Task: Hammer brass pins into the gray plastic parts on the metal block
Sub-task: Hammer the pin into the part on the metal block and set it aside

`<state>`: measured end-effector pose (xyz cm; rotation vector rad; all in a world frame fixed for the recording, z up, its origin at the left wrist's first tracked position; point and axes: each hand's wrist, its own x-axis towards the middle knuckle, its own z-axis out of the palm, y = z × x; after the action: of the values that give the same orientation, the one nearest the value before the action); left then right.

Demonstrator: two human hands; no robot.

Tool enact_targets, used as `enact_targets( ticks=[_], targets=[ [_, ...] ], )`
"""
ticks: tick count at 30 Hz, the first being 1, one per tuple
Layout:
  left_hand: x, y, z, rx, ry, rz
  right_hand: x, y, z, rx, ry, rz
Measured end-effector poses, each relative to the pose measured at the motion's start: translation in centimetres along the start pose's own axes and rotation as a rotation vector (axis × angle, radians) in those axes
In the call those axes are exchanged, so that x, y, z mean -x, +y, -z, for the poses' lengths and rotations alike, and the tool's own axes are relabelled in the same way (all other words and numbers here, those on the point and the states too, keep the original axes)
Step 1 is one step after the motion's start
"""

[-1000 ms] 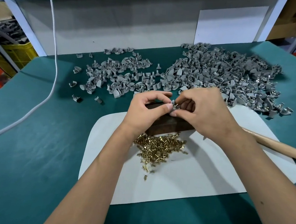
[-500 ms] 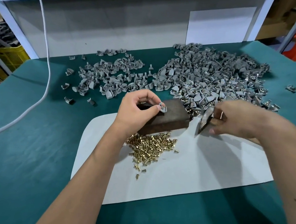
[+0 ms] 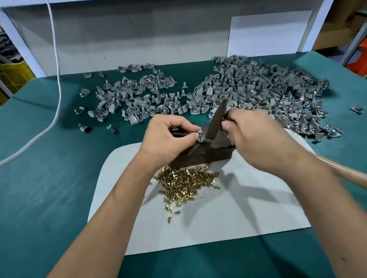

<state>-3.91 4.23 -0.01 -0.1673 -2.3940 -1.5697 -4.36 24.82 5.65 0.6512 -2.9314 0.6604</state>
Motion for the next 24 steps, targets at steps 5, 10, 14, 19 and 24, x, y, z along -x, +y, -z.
enact_targets(
  ticks=[5,10,14,19,24],
  targets=[
    [-0.2,0.0,0.1,0.059,-0.016,0.019,-0.2,-1.0,-0.6,0.106,0.093,0.048],
    [-0.2,-0.3,0.2,0.065,-0.022,0.039,-0.7,-1.1,0.6,0.213,0.066,0.085],
    [-0.3,-0.3,0.2,0.078,-0.024,0.04,-0.8,-1.4,-0.1,0.249,0.042,0.07],
    [-0.4,-0.3,0.3,0.072,-0.022,0.058,-0.9,-1.1,0.1,0.246,0.116,0.103],
    [-0.3,-0.3,0.4,0.068,-0.027,0.055,-1.0,-1.2,0.0,0.27,0.036,0.082]
  ],
)
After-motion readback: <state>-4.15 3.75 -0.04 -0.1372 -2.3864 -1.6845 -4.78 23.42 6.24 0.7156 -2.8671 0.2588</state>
